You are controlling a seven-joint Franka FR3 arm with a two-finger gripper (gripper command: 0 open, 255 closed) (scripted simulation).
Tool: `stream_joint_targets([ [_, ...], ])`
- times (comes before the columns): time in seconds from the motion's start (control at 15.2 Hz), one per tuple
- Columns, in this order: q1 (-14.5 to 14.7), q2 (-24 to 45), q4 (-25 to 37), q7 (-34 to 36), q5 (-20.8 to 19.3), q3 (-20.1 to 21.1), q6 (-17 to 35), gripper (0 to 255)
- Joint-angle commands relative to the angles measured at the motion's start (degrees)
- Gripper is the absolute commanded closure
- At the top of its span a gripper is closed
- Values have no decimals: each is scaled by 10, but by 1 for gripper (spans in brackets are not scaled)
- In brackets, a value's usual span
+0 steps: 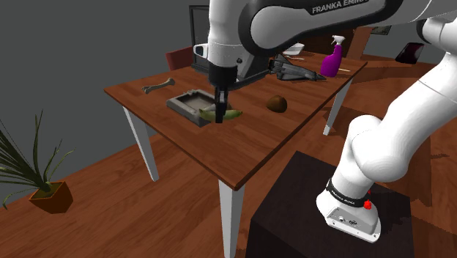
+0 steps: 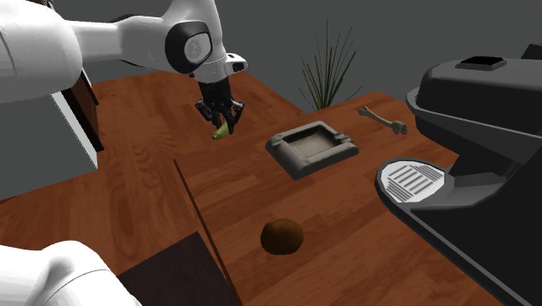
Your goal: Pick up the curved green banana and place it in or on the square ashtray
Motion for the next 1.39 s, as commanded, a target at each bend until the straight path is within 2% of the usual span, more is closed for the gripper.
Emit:
stream_joint_targets([
  [0.0,0,-1,16,1,0,0,-17,255],
  [0.13,0,-1,29,1,-1,-1,-30,255],
  [0.66,-37,112,134,-75,-24,-50,-25,255],
  [1.32,-79,286,338,-160,-30,-95,-56,255],
])
